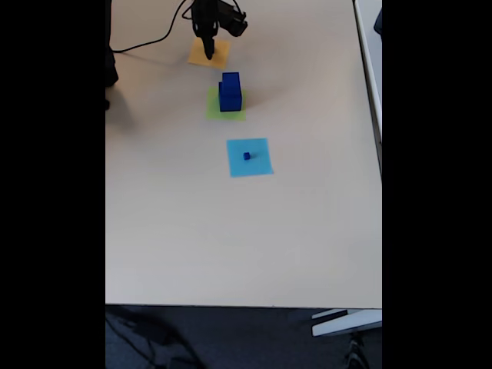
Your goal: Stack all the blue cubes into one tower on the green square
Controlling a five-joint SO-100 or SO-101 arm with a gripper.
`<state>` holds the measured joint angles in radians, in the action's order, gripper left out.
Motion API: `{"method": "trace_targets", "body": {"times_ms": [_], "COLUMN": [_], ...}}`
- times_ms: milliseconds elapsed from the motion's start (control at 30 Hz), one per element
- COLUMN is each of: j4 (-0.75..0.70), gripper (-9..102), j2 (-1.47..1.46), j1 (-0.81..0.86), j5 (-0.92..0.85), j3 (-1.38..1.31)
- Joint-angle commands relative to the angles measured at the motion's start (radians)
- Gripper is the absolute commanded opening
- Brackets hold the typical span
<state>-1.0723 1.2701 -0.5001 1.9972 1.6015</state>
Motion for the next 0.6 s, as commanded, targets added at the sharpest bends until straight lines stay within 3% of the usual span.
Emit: {"method": "trace_targets", "body": {"times_ms": [0, 567], "j4": [-0.028, -0.064], "gripper": [25, 20], "j2": [0.06, 0.023], "j1": [0.011, 0.023], "j5": [-0.014, -0.038], "j3": [-0.043, -0.121]}}
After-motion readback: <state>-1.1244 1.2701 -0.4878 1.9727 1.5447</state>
